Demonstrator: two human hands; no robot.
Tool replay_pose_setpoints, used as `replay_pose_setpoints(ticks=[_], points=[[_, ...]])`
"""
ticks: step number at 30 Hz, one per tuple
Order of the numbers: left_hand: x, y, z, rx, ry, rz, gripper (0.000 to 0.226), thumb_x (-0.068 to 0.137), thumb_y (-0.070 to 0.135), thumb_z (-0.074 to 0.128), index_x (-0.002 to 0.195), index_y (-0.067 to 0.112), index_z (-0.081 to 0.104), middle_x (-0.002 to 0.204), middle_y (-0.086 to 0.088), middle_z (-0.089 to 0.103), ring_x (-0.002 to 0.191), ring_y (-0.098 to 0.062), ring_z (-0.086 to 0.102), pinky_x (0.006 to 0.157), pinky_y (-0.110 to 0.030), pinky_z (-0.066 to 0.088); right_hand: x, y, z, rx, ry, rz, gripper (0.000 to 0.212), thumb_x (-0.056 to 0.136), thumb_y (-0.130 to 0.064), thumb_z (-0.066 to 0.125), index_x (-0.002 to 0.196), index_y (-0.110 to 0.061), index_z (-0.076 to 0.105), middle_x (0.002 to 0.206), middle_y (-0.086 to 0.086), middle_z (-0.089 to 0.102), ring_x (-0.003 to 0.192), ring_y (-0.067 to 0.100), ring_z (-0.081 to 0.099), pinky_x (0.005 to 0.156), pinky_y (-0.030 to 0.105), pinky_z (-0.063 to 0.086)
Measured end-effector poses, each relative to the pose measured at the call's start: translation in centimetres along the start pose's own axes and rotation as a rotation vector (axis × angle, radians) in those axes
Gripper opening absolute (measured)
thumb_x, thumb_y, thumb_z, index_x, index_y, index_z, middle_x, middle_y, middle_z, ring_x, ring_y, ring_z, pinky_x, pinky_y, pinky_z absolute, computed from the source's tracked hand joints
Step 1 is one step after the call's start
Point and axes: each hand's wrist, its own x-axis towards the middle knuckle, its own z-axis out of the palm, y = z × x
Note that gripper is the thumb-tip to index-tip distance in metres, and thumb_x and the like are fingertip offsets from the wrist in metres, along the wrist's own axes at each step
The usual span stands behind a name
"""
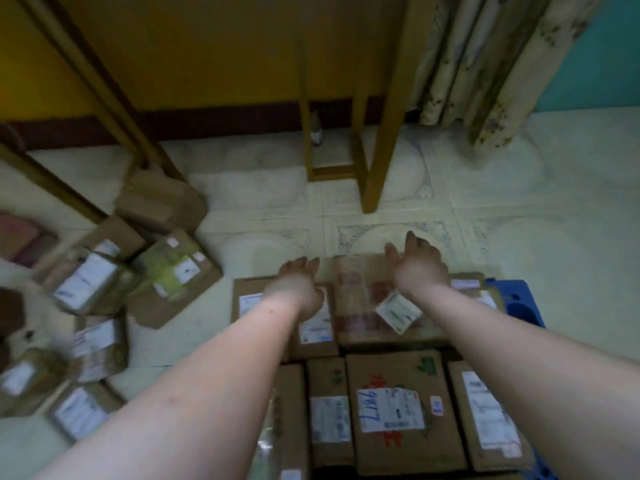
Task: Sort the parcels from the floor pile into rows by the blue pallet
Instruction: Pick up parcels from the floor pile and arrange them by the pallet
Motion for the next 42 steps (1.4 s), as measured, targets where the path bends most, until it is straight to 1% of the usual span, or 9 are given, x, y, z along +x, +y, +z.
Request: replay_pose_setpoints(ticks=[4,6,10,15,19,24,30,35,42], points=[[-6.2,-10.2,-9.3,0.056,0.081,-0.051,0.070,0.094,0.028,0.049,0.156,0.022,0.017,0.163,-0.006,0.015,0.148,-0.029,0.018,0.118,-0.043,0.025,-4.7,-15.4,-2.3,0.032,0.013,-0.120,0.066,0.100,-0.055,0.029,0.152,-0.014,0.028,0.153,0.011,0.036,0.138,0.032,0.035,0.110,0.044,0.034],[-10.9,-15.6,-16.8,0.104,0.139,-0.092,0.071,0.093,0.029,0.050,0.155,0.023,0.018,0.162,-0.005,0.016,0.148,-0.027,0.018,0.117,-0.046,0.027,-8.8,-24.3,-5.4,0.042,0.039,-0.200,0.067,0.100,-0.057,0.027,0.151,-0.014,0.029,0.153,0.011,0.038,0.139,0.031,0.036,0.111,0.045,0.034],[-22.3,-22.8,-34.4,0.120,0.278,-0.139,0.072,0.092,0.026,0.049,0.156,0.024,0.016,0.164,-0.002,0.013,0.150,-0.023,0.013,0.117,-0.046,0.028,-18.5,-39.8,-15.8,0.118,0.097,-0.364,0.068,0.100,-0.057,0.025,0.154,-0.016,0.025,0.158,0.003,0.032,0.146,0.023,0.026,0.117,0.048,0.025],[-41.8,-25.4,-55.3,0.151,0.550,-0.137,0.069,0.090,0.021,0.048,0.154,0.020,0.023,0.160,-0.003,0.024,0.145,-0.025,0.025,0.114,-0.045,0.033,-32.2,-53.8,-33.7,0.143,0.198,-0.529,0.065,0.101,-0.056,0.026,0.154,-0.018,0.026,0.158,0.004,0.032,0.145,0.025,0.028,0.114,0.045,0.029],[-54.0,-23.7,-63.4,0.085,0.698,-0.165,0.065,0.096,0.022,0.045,0.156,0.021,0.020,0.161,-0.005,0.023,0.146,-0.028,0.025,0.115,-0.045,0.031,-40.8,-59.3,-43.5,0.170,0.290,-0.566,0.065,0.101,-0.055,0.028,0.153,-0.016,0.028,0.156,0.008,0.035,0.143,0.029,0.031,0.111,0.045,0.033],[-67.9,-23.5,-62.6,-0.032,0.863,-0.251,0.063,0.095,0.028,0.050,0.154,0.024,0.027,0.157,-0.004,0.031,0.142,-0.028,0.033,0.110,-0.046,0.038,-53.3,-62.3,-48.8,0.087,0.362,-0.710,0.067,0.098,-0.060,0.033,0.153,-0.021,0.028,0.158,0.006,0.030,0.146,0.029,0.027,0.116,0.055,0.026],[-75.1,-24.5,-56.4,-0.011,0.746,-0.307,0.068,0.093,0.032,0.055,0.154,0.026,0.024,0.155,-0.006,0.032,0.140,-0.030,0.036,0.107,-0.048,0.043,-62.4,-61.7,-48.5,-0.057,0.334,-0.736,0.069,0.099,-0.061,0.029,0.155,-0.022,0.020,0.163,0.008,0.018,0.150,0.032,0.012,0.119,0.057,0.014],[-79.5,-27.0,-55.3,0.005,0.773,-0.267,0.068,0.095,0.032,0.054,0.155,0.027,0.023,0.156,-0.006,0.032,0.141,-0.029,0.035,0.105,-0.048,0.044,-68.1,-64.3,-48.7,-0.040,0.341,-0.745,0.071,0.097,-0.064,0.029,0.155,-0.025,0.021,0.162,0.009,0.021,0.148,0.034,0.018,0.117,0.056,0.021],[-84.6,-37.5,-54.0,0.015,0.770,-0.318,0.068,0.095,0.035,0.055,0.154,0.027,0.023,0.155,-0.006,0.033,0.139,-0.030,0.038,0.103,-0.045,0.047,-74.2,-72.9,-43.1,-0.033,0.297,-0.780,0.072,0.097,-0.066,0.029,0.155,-0.023,0.023,0.160,0.011,0.026,0.146,0.037,0.024,0.115,0.058,0.027]])
